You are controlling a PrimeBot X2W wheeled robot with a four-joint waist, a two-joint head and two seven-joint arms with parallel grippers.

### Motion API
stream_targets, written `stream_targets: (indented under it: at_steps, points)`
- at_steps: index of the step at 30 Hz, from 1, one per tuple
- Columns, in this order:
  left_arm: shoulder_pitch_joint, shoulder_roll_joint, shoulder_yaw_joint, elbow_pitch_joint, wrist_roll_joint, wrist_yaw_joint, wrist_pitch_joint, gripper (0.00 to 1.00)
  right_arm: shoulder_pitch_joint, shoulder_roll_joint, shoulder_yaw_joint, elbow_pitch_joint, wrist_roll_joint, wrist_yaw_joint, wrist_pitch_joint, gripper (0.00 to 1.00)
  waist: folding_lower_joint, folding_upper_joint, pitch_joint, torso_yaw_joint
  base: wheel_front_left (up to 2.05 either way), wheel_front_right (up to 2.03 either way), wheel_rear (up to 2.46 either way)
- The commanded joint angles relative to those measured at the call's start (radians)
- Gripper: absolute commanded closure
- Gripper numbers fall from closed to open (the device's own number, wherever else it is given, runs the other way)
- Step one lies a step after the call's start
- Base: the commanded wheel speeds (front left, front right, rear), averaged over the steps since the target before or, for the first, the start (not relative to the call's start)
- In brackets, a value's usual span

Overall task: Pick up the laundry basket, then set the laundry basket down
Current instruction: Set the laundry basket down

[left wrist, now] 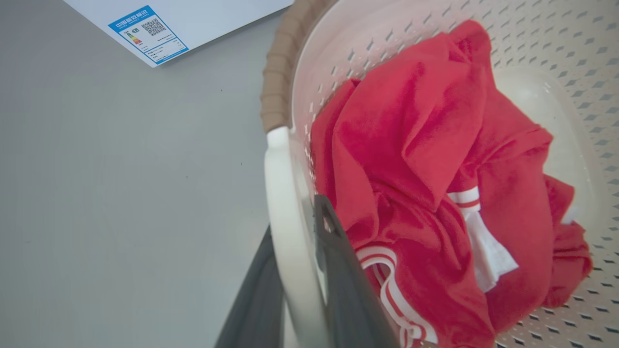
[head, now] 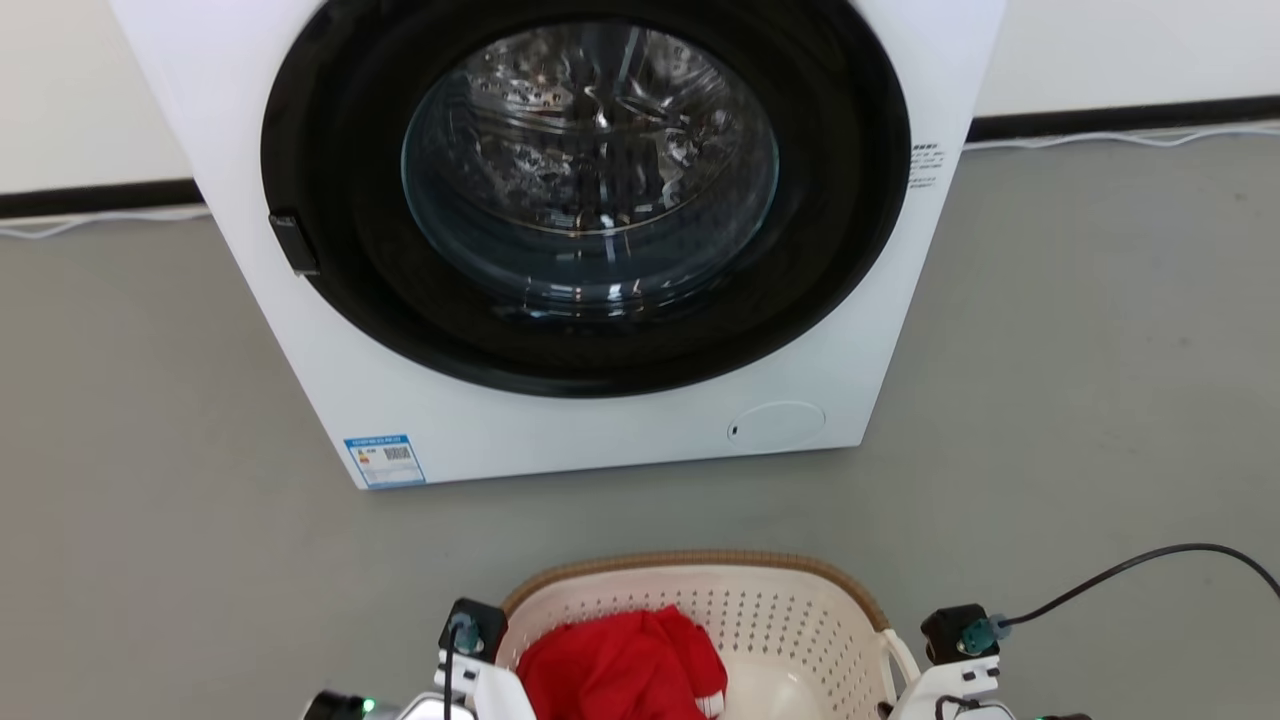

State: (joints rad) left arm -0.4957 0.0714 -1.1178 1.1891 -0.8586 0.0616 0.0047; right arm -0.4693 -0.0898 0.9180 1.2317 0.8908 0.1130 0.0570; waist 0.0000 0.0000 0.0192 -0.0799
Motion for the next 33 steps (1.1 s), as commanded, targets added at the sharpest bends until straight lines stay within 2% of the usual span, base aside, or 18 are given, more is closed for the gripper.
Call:
stream_targets:
  at_steps: [1,9,18,33]
  points:
    - [-0.068,-0.021,0.003,-0.035,0.000,-0.001,-0.023,1.00,-0.028,0.040,0.019,-0.035,-0.003,0.018,-0.025,1.00,0.0000,0.0000,0.012,0.004,0.00,0.00,0.00]
    - [-0.156,-0.021,0.006,-0.013,-0.018,0.024,-0.064,1.00,-0.111,0.040,0.006,-0.032,-0.014,0.018,-0.126,1.00,0.0000,0.0000,0.133,0.018,0.00,0.00,0.00]
    - [-0.330,-0.020,0.026,0.044,-0.016,0.034,-0.131,1.00,-0.266,0.040,-0.023,-0.012,-0.008,0.018,-0.249,1.00,0.0000,0.0000,0.339,0.036,0.00,0.00,0.00]
    - [-0.539,-0.006,0.021,0.085,0.012,0.041,-0.189,1.00,-0.473,0.040,-0.041,0.039,-0.031,0.018,-0.311,1.00,0.0000,0.0000,0.627,0.042,0.00,0.00,0.00]
